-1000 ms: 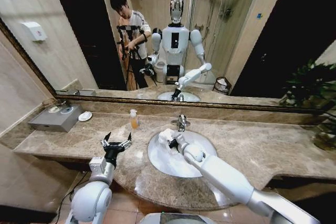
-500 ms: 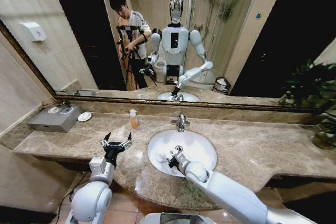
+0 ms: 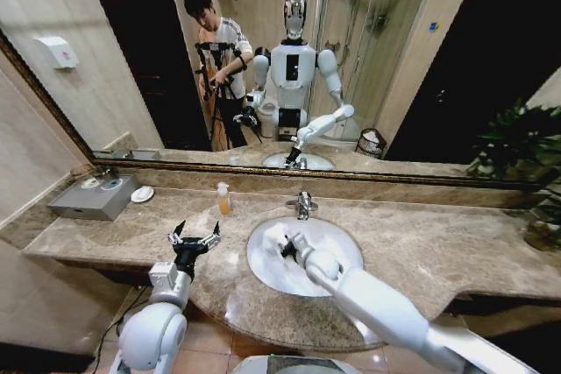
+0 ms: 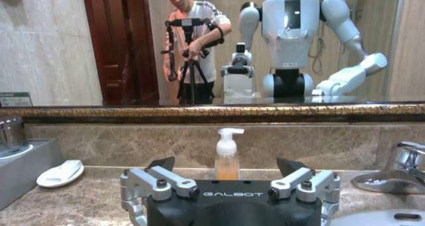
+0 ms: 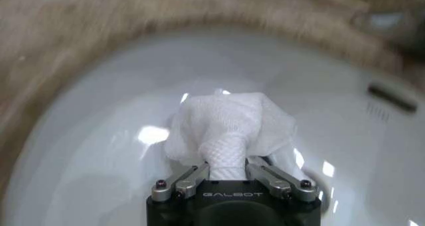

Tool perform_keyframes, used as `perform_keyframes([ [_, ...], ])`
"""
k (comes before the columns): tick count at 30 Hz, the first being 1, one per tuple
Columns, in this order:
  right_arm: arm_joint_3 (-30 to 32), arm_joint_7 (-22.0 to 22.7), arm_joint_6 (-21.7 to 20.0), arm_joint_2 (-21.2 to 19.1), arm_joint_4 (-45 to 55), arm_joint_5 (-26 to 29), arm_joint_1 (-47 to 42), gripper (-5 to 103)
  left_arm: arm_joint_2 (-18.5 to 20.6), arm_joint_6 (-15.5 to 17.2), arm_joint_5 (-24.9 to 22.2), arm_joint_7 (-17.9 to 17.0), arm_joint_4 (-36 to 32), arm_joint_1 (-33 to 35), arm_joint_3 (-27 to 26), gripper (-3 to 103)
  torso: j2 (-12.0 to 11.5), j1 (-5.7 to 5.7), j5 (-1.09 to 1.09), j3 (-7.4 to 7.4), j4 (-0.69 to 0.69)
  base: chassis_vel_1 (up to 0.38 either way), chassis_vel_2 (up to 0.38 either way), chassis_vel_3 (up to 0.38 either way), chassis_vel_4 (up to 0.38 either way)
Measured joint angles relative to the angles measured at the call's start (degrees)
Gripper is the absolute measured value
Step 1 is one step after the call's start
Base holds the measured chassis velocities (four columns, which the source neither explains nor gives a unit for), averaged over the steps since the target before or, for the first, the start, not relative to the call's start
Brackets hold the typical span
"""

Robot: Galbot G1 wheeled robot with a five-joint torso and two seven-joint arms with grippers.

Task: Pick up the towel from the sink counter and wipe the mirror surface.

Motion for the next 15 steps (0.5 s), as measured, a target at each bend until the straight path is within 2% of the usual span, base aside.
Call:
perform_keyframes([
  [5, 0.8, 0.4, 0.2, -1.7, 1.8, -0.3, -1.8, 10, 0.0, 0.0, 0.0, 0.0, 0.0, 0.0, 0.0, 100, 0.0, 0.0, 0.0, 0.0, 0.03, 0.0, 0.0, 0.0, 0.0],
  [11, 5.3, 0.3, 0.2, 0.2, -2.3, 0.0, 1.0, 10, 0.0, 0.0, 0.0, 0.0, 0.0, 0.0, 0.0, 100, 0.0, 0.0, 0.0, 0.0, 0.05, 0.0, 0.0, 0.0, 0.0],
  [15, 7.5, 0.1, 0.2, 0.0, -3.9, -0.1, 1.9, 10, 0.0, 0.0, 0.0, 0.0, 0.0, 0.0, 0.0, 100, 0.0, 0.02, 0.01, 0.0, 0.05, 0.0, 0.0, 0.0, 0.0],
])
